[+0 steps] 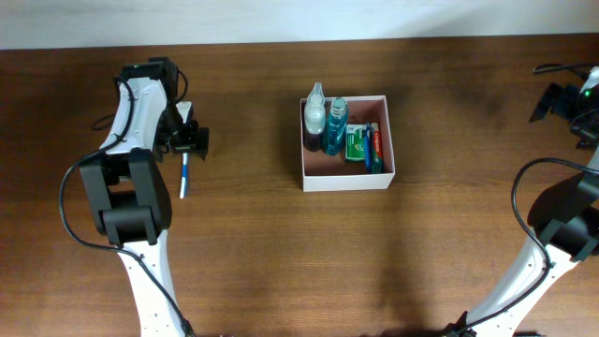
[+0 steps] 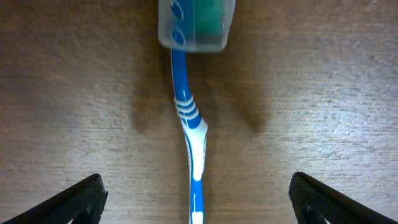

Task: Pack container
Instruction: 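Lower the left gripper and close it on the toothbrush handle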

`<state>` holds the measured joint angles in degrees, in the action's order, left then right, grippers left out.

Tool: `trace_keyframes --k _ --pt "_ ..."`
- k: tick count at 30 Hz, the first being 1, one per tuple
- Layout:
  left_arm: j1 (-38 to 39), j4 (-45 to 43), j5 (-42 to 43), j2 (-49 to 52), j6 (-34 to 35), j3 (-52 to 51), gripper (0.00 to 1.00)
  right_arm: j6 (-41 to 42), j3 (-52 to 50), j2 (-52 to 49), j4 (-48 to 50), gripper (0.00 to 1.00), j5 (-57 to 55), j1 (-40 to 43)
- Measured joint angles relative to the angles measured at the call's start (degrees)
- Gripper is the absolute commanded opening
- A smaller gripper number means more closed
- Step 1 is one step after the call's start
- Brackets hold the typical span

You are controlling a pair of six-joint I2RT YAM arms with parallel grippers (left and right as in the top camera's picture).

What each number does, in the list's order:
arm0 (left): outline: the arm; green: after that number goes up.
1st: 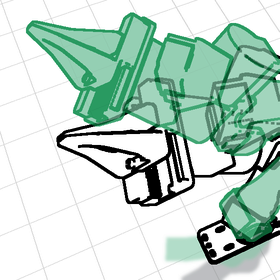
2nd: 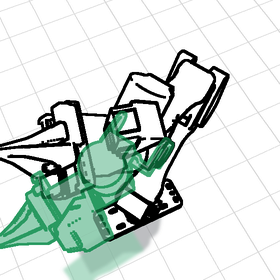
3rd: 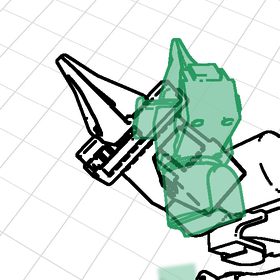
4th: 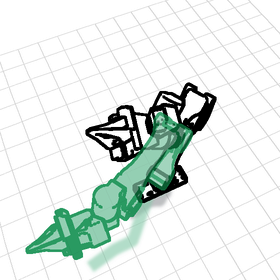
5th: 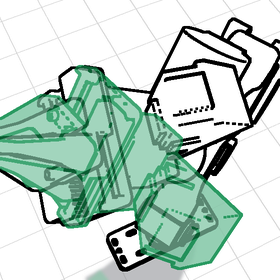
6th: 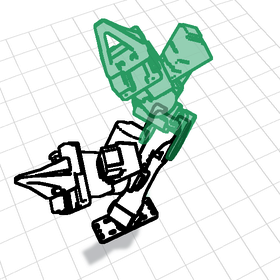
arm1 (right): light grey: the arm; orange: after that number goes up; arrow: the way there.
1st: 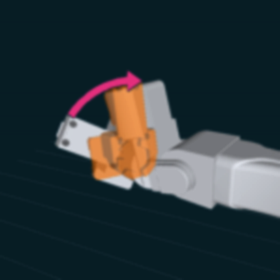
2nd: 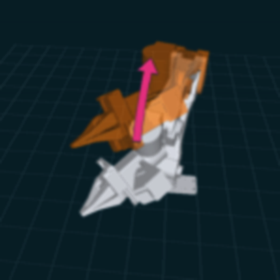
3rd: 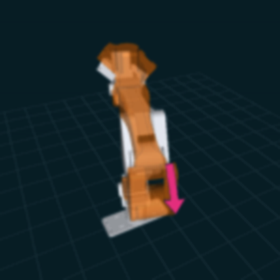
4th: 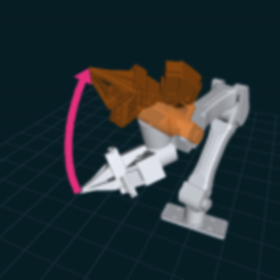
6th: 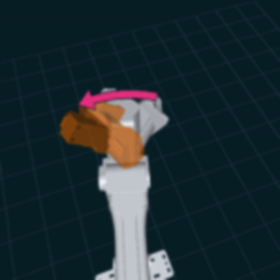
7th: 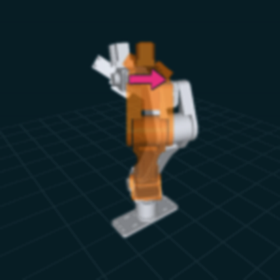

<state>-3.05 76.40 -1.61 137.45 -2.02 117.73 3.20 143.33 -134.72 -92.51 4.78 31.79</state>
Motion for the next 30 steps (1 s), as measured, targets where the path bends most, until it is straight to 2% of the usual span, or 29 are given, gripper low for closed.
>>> trace_keyframes --k 25,27,29,30 --pt "0.0 -4.9 1.0 0.0 -0.2 -3.7 0.95 0.0 0.0 0.0 0.0 0.99 0.0 0.0" --pt "0.0 -4.9 1.0 0.0 -0.2 -3.7 0.9 0.0 0.0 0.0 0.0 0.99 0.0 0.0" --pt "0.0 -4.9 1.0 0.0 0.0 -3.7 0.76 0.0 0.0 0.0 0.0 0.99 0.0 0.0" --pt "0.0 -4.9 1.1 0.0 -0.4 -3.7 0.72 0.0 0.0 0.0 0.0 0.99 0.0 0.0"
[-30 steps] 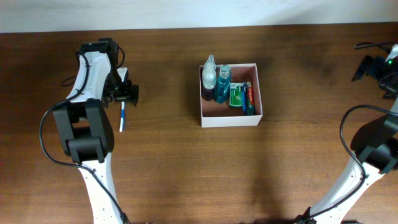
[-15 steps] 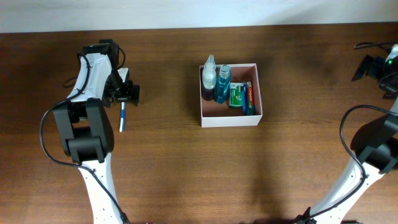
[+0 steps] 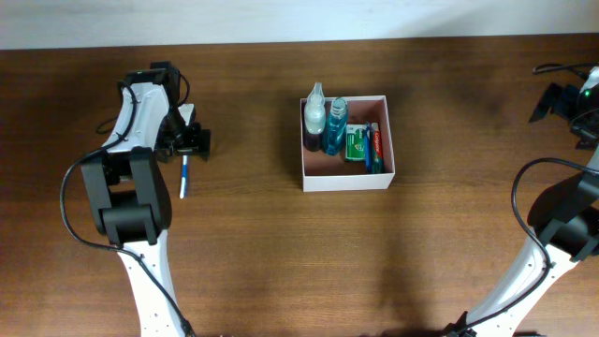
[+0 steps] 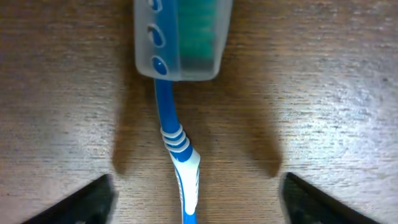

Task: Pack container
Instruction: 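Lower the left gripper and close it on the toothbrush handle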

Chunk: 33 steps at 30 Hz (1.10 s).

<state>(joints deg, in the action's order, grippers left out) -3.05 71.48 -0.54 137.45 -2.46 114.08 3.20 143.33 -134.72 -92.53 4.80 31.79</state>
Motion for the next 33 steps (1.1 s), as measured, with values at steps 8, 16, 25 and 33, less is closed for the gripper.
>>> trace_keyframes --k 8,16,25,33 --pt "0.0 0.0 0.2 0.0 -0.1 0.0 0.72 0.0 0.0 0.0 0.0 0.99 0.0 0.0" --pt "0.0 -0.4 0.2 0.0 -0.1 -0.3 0.71 0.0 0.0 0.0 0.0 0.99 0.0 0.0" --pt "0.0 -0.9 0.1 0.0 -0.2 -1.1 0.66 0.0 0.0 0.0 0.0 0.99 0.0 0.0" --pt "0.0 -0.8 0.1 -0.1 -0.2 -1.3 0.55 0.0 0.0 0.0 0.0 0.99 0.0 0.0"
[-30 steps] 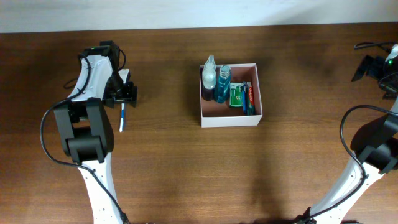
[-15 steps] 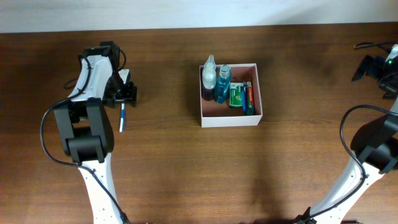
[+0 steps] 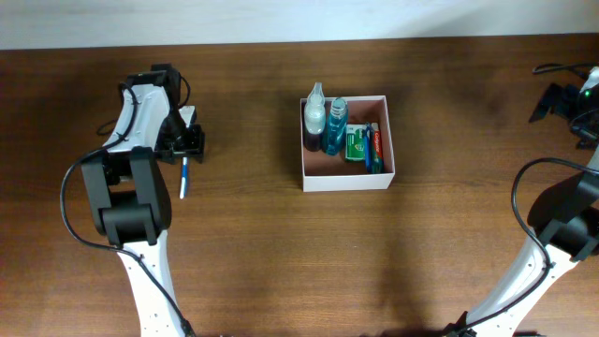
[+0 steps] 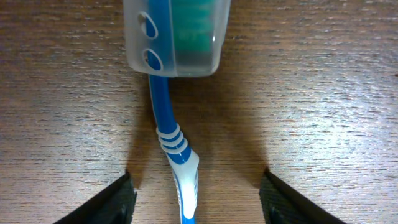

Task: Pack container
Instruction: 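Lower the left gripper and close it on the toothbrush handle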

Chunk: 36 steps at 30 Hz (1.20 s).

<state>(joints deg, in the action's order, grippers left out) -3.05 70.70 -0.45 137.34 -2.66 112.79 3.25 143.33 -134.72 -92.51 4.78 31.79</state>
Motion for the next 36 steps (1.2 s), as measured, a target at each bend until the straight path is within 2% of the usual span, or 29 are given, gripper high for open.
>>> trace_keyframes --k 2,3,8,16,22,25,36 --pt "0.0 0.0 0.0 0.0 0.2 0.0 0.45 0.0 0.0 0.0 0.0 0.99 0.0 0.0" --pt "0.0 0.1 -0.1 0.0 0.0 0.0 0.43 0.0 0.0 0.0 0.0 0.99 0.0 0.0" --pt "0.0 0.4 -0.1 0.0 0.0 -0.1 0.43 0.0 0.0 0.0 0.0 0.99 0.0 0.0" --pt "0.0 2.4 -0.1 0.0 0.9 -0.3 0.33 0.0 0.0 0.0 0.0 0.99 0.0 0.0" --pt "0.0 2.5 -0.3 0.0 1.2 -0.3 0.3 0.0 0.0 0.0 0.0 0.99 0.0 0.0" --pt "0.0 2.5 -0.6 0.0 1.4 -0.3 0.2 0.0 0.0 0.0 0.0 0.99 0.0 0.0" --pt "0.0 2.1 -1.4 0.0 1.6 -0.3 0.08 0.0 0.0 0.0 0.0 0.99 0.0 0.0"
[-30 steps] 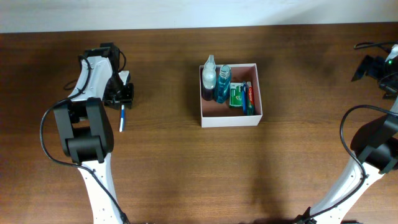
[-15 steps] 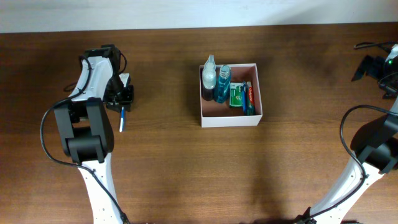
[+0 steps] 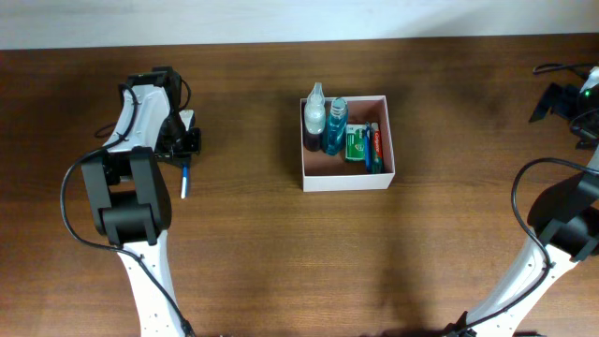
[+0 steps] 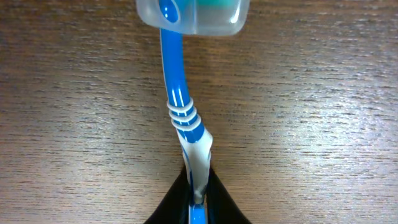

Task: Pack container
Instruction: 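Lower the left gripper and close it on the toothbrush handle, then lift the toothbrush and carry it right over the box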

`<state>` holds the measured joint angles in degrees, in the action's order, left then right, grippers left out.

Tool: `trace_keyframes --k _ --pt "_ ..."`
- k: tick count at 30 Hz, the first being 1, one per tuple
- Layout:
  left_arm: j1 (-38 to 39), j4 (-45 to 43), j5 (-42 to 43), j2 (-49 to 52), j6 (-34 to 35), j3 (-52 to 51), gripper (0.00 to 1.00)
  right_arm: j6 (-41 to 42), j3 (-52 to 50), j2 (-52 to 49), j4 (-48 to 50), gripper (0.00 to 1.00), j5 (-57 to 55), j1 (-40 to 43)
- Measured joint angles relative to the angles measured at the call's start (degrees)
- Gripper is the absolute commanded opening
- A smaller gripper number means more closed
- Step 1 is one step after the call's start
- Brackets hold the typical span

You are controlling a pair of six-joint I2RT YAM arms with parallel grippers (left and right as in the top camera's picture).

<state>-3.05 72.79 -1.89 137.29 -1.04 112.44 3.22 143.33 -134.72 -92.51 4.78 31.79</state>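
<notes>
A blue and white toothbrush [image 4: 184,118] with a clear cap over its green bristles lies on the wooden table at the far left [image 3: 184,177]. My left gripper [image 4: 198,202] is shut on its handle, both black fingers pressed against it; overhead the gripper [image 3: 183,145] sits over the brush's upper end. The white box [image 3: 388,140] at the table's middle holds bottles, a green packet and a toothpaste tube. My right gripper is out of view; only part of the right arm [image 3: 580,98] shows at the far right edge.
Two bottles [image 3: 324,120] stand upright in the box's left end. The left arm's base and links [image 3: 126,201] run down the left side. Cables lie at the far right corner [image 3: 557,70].
The left gripper's fingers, which stood apart on either side of the toothbrush handle, have shut on the handle. The toothbrush still lies on the table.
The left gripper stood wide open over the toothbrush on the table. It then sat lower and closer around the handle, fingers narrowing at each moment. Now the fingers are shut on the handle. The box and right arm have not changed.
</notes>
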Motion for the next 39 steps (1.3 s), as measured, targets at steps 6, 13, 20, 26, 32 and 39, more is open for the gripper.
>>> trace_keyframes --k 6,13,20,26,32,39 --pt "0.0 0.0 -0.1 0.0 0.0 0.0 0.01 0.0 0.0 0.0 0.0 0.99 0.0 0.0" --pt "0.0 0.1 -0.1 0.0 0.0 0.9 0.01 0.0 0.0 0.0 0.0 0.99 0.0 0.0" --pt "0.0 3.5 -0.2 0.0 0.0 8.2 0.01 0.0 0.0 0.0 0.0 0.99 0.0 0.0" --pt "0.3 8.0 -0.3 0.0 0.0 21.1 0.01 0.0 0.0 0.0 0.0 0.99 0.0 0.0" --pt "2.9 11.6 -0.5 0.0 0.0 37.6 0.01 0.0 0.0 0.0 0.0 0.99 0.0 0.0" --pt "11.2 11.9 -0.5 -0.8 0.0 54.4 0.02 0.0 0.0 0.0 0.0 0.99 0.0 0.0"
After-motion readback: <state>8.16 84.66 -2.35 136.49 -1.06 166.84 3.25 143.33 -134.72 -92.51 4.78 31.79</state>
